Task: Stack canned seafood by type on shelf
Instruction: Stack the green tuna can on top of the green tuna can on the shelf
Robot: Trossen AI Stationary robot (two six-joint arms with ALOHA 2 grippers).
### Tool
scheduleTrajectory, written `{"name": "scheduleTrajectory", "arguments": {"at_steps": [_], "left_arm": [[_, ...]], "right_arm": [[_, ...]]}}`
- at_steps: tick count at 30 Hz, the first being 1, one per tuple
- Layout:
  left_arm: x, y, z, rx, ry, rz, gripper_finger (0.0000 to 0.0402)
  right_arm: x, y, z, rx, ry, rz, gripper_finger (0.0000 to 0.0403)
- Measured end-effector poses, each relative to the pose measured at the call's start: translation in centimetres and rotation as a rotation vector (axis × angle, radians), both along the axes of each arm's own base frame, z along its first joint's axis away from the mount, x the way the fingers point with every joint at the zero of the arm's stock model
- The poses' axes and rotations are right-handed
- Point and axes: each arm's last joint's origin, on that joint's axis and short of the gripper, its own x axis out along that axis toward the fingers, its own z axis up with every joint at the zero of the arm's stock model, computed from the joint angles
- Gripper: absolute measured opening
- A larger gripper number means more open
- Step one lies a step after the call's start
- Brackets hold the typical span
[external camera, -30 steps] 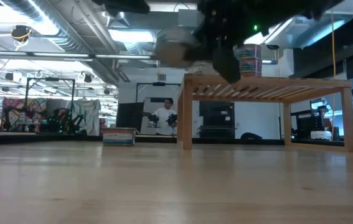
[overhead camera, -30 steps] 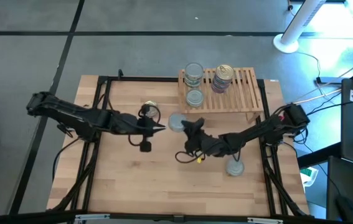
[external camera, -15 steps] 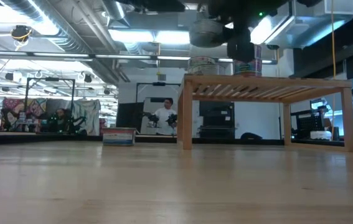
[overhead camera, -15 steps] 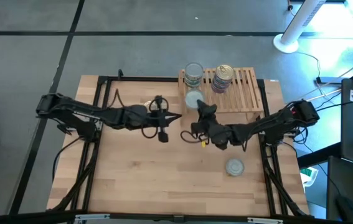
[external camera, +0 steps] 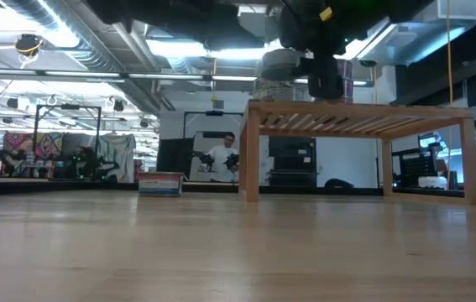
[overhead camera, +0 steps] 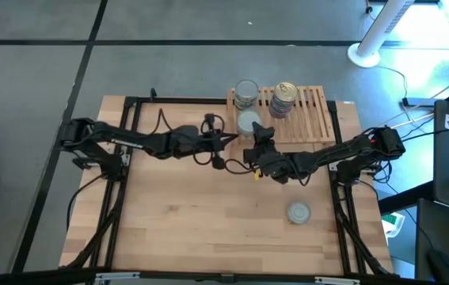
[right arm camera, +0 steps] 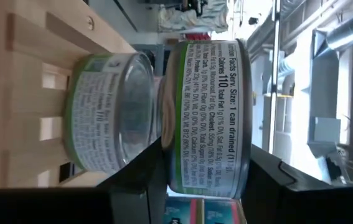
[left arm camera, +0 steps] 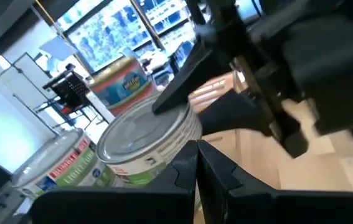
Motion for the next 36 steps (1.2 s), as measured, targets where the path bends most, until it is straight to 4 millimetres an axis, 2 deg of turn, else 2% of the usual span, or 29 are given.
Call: {"name": "scheduleTrajectory", "arguments": {"at_steps": [6, 13, 19, 29, 36], "left_arm": [[0.7, 1.1, -1.0, -0.005, -0.007, -0.010, 0.0005], [1.4, 1.2, -1.3, -0.007, -0.056, -0.074, 0.0005], [1.4, 1.4, -1.4, -0.008, -0.055, -0.081, 0.0005], [1.3, 2.4, -1.5, -0.015, -0.045, -0.103, 0.0005], [1.3, 2.3, -1.8, -0.019, -0.020, -0.121, 0.0005]], "right_arm": [[0.0, -0.1, -0.2, 0.011, 0.000, 0.004, 0.0149], [0.0, 0.0, -0.4, 0.017, 0.021, 0.026, 0.0150], [-0.1, 0.0, -0.8, 0.021, 0.075, 0.052, 0.0150], [-0.1, 0.0, -0.9, 0.029, 0.075, 0.073, 0.0149], [-0.1, 0.0, -0.8, 0.028, 0.076, 0.072, 0.0149]]}}
